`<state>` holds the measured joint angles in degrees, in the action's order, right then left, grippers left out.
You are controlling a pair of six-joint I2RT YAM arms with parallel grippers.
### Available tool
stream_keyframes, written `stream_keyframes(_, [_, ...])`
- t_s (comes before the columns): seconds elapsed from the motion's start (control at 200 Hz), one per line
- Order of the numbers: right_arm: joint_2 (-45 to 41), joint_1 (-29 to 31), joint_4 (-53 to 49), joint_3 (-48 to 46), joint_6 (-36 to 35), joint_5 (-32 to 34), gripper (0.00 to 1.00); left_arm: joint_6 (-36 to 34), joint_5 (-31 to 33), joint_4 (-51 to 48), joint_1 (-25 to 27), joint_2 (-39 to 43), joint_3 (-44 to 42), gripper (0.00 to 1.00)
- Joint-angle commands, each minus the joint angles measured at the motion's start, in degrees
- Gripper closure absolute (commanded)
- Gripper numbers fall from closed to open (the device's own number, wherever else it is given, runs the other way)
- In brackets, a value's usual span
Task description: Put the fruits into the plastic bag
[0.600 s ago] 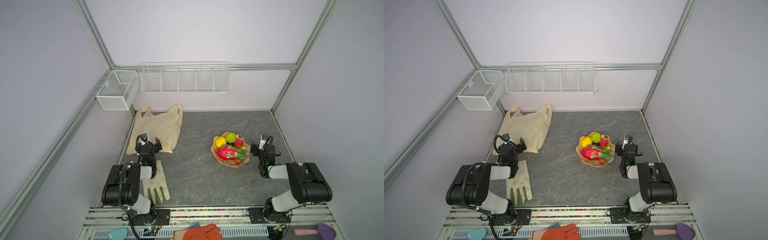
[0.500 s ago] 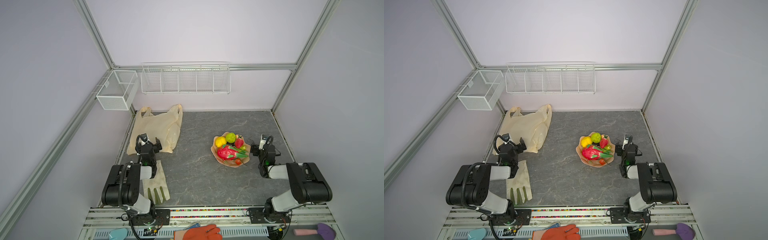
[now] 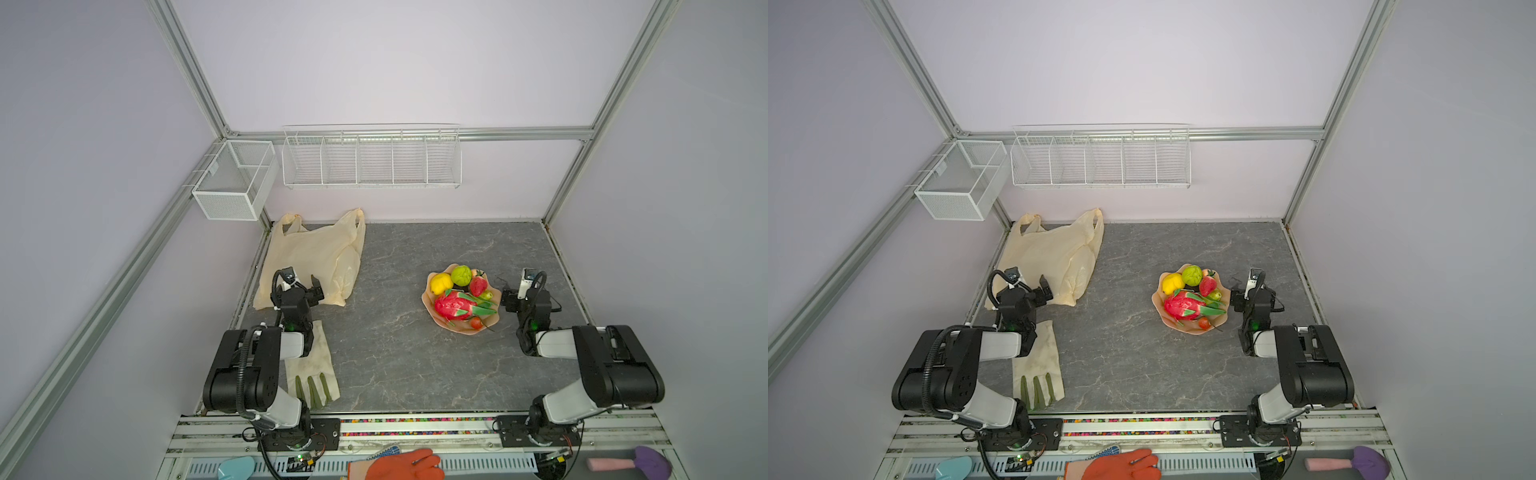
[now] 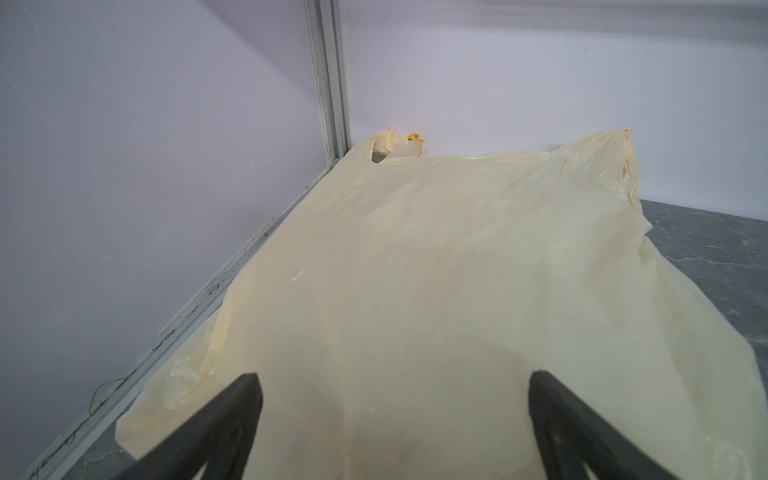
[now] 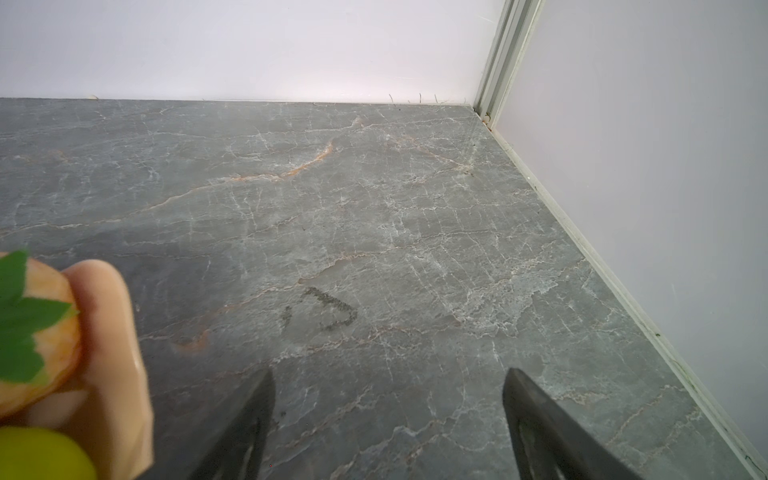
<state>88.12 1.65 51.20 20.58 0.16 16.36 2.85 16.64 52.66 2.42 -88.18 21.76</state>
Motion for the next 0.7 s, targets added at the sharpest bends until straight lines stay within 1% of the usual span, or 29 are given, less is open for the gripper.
stream_keyframes(0.0, [-3.2, 0.3, -2.7, 0.8, 0.0, 0.1, 0.12, -1.1, -1.3, 1.2, 0.5, 2.1, -1.5, 0.00])
stream_keyframes(0.055, [-5.2, 0.8, -3.9, 1.2, -1.0, 0.5, 0.12, -1.7, -0.6, -2.0, 1.2, 4.9, -0.9, 0.00])
stream_keyframes(0.12, [-10.9, 1.1, -14.7, 3.5, -0.3, 0.6, 0.12, -1.9, 0.2, -5.5, 1.5, 8.1, -0.4, 0.00])
stream_keyframes(0.225, [-18.6, 1.6, -22.1, 4.4, 0.7, 0.5, 0.12, -3.0, 0.3, -10.3, 2.8, 14.6, -0.5, 0.00])
stream_keyframes(0.325, [-24.2, 2.1, -30.6, 6.6, 2.3, 0.5, 0.12, -1.1, -0.9, -17.5, 3.2, 22.1, 0.6, 0.00])
stream_keyframes(0.405, [-28.2, 2.6, -36.3, 8.5, 4.1, -0.1, 0.12, 1.9, -0.6, -24.3, 3.7, 27.7, 2.7, 0.00])
stream_keyframes(0.495, [-32.2, 3.5, -44.1, 11.3, 7.8, -0.9, 0.12, 5.8, 0.5, -37.2, 5.0, 32.4, 8.6, 0.00])
stream_keyframes(0.575, [-34.2, 4.8, -51.6, 13.8, 11.8, -2.2, 0.12, 8.2, 1.5, -48.7, 6.2, 34.0, 15.2, 0.00])
stream_keyframes(0.63, [-35.4, 6.0, -55.5, 15.0, 13.4, -3.5, 0.12, 10.1, -0.3, -55.6, 6.4, 33.3, 20.0, 0.00])
stream_keyframes(0.695, [-37.1, 7.6, -58.7, 15.6, 14.7, -4.9, 0.12, 10.6, -4.3, -63.6, 6.6, 30.8, 26.7, 0.00])
